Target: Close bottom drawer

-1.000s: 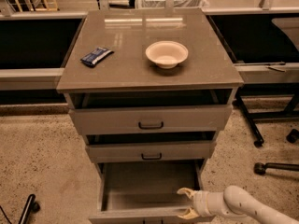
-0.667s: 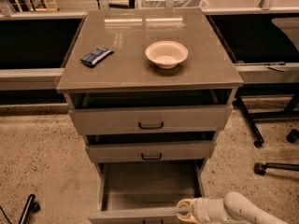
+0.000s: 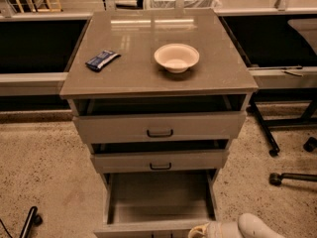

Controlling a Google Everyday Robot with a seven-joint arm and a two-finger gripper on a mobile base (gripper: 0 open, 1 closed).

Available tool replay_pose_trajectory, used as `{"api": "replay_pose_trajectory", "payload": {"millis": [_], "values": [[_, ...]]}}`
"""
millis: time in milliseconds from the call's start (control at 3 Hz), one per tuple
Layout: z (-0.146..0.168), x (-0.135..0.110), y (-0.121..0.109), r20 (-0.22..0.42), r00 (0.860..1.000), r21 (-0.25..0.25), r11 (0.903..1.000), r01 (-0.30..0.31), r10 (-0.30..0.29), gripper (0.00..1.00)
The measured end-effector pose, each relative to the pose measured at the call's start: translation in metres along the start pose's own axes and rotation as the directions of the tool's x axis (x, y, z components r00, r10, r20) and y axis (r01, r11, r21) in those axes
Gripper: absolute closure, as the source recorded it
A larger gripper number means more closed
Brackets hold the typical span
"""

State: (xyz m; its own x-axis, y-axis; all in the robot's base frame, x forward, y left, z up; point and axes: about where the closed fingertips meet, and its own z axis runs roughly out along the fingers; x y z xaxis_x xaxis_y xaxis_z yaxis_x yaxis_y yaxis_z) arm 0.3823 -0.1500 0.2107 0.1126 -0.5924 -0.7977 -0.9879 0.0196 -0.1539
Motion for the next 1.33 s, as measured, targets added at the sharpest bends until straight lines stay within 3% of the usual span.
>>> {"api": "replay_pose_trajectory", "payload": {"millis": [333, 1333], "values": [[0.011, 0.016, 0.01, -0.03, 0.999, -0.011, 0.9994, 0.033, -0.033, 0.73], [0.026, 0.029, -0.011, -0.12, 0.993, 0.098, 0.9948, 0.028, -0.016, 0.04]]}}
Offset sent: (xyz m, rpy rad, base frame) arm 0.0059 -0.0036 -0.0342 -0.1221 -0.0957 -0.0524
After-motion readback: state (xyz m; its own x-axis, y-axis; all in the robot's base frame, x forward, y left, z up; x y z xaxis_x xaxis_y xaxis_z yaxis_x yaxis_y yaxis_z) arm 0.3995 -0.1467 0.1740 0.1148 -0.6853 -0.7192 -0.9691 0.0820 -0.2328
